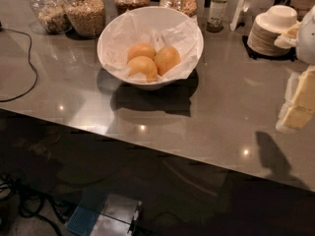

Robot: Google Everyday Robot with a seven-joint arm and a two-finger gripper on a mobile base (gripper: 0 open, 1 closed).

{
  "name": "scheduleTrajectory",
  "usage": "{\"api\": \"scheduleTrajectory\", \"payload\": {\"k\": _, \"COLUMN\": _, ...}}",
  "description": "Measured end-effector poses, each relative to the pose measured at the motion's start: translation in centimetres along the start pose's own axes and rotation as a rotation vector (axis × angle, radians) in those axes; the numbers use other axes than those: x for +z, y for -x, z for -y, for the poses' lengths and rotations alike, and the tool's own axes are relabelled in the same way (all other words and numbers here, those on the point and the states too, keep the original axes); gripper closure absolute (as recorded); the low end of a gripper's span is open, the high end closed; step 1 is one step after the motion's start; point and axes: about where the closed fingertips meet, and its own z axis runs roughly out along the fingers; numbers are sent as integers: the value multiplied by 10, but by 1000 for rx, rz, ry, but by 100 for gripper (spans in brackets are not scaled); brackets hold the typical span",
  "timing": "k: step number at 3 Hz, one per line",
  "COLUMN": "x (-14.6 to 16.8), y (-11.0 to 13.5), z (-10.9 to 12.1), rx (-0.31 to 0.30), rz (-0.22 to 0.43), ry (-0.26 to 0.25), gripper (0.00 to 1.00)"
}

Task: Pick orange from white bowl

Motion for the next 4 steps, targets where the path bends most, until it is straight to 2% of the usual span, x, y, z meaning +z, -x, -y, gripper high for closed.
{"api": "scheduleTrajectory", "payload": {"k": 1, "x": 0, "y": 0, "z": 0, "rx": 0, "rz": 1, "ry": 0, "gripper": 0}}
{"api": "scheduleTrajectory", "payload": {"k": 2, "x": 6, "y": 12, "z": 1, "rx": -26, "rz": 36, "ry": -2, "gripper": 0}}
{"api": "scheduleTrajectory", "payload": {"k": 3, "x": 32, "y": 58, "z": 15, "rx": -101, "rz": 125, "ry": 0, "gripper": 0}}
{"api": "scheduleTrajectory", "payload": {"k": 4, "x": 49, "y": 115, "z": 40, "rx": -161, "rz": 199, "ry": -6, "gripper": 0}}
